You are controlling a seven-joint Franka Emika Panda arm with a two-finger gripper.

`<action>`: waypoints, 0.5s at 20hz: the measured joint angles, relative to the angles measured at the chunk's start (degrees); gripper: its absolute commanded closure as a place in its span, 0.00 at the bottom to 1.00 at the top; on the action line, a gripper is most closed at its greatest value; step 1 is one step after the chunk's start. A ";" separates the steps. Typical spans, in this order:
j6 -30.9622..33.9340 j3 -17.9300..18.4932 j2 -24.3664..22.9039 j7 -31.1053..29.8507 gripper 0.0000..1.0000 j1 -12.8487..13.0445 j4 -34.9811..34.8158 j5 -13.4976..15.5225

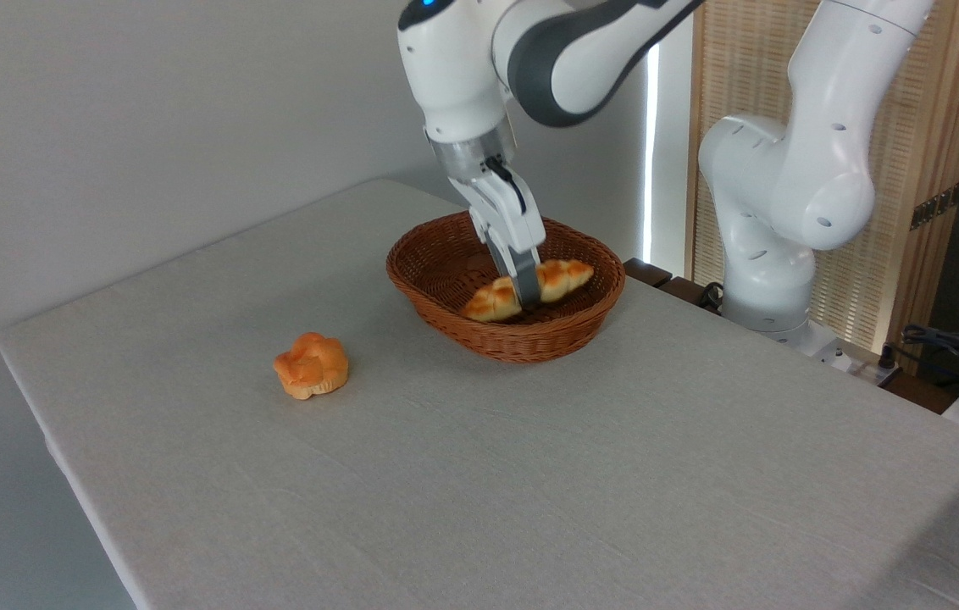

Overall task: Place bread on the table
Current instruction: 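Lift the braided roll out of the basket and carry it beside the bun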

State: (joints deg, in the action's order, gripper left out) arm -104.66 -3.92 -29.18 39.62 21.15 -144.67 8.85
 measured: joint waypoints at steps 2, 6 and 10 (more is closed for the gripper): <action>3.83 0.01 -0.04 0.00 0.79 0.01 3.43 1.56; 12.35 0.46 0.37 0.00 0.78 0.02 14.54 3.59; 11.75 5.31 6.41 0.00 0.75 -0.07 23.11 3.58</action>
State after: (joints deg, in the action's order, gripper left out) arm -92.91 1.39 -22.77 39.62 21.08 -121.55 12.43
